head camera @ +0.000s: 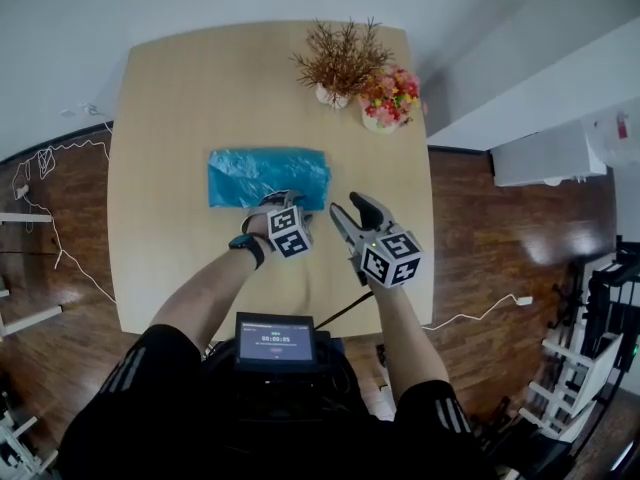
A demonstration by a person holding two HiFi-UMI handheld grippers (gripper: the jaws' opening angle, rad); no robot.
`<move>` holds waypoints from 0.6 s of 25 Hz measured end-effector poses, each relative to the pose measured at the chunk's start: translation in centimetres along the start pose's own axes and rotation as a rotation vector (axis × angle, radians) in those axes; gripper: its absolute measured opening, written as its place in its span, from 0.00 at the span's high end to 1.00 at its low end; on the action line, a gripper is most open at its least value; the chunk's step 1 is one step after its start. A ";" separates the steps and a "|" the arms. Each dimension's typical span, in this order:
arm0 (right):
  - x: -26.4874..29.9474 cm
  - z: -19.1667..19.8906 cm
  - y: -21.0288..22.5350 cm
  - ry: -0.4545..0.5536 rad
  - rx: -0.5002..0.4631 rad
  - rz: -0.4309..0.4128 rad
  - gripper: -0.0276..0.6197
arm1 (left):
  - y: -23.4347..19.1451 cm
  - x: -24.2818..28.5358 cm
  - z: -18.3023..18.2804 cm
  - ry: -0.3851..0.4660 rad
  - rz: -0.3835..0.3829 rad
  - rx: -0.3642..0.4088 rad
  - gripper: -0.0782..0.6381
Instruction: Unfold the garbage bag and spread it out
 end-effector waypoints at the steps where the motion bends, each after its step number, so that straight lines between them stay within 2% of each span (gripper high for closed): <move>1: 0.0 0.3 0.1 -0.004 0.005 0.001 0.60 | 0.0 0.3 0.1 -0.007 0.002 -0.012 0.60; 5: 0.1 1.5 0.6 -0.023 0.021 0.006 0.60 | -0.1 1.0 0.2 -0.011 -0.008 -0.035 0.62; 8: 0.2 2.4 0.8 -0.036 0.034 0.006 0.60 | 0.0 1.3 0.4 -0.006 0.010 -0.090 0.63; 12: 0.6 3.0 0.7 -0.051 0.045 0.005 0.60 | -0.6 0.9 0.3 0.034 0.043 -0.201 0.72; 15: 0.8 3.5 0.7 -0.065 0.050 0.003 0.60 | -1.0 -0.1 0.2 0.078 0.098 -0.351 0.76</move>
Point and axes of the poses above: the fingertips, and each gripper's own axes: x forward along the fingers, y to its right, z out of its underside, the point moved 5 cm from there along -x, backward along the fingers, and after that the axes turned 6 degrees about -z, right-handed, at the moved point
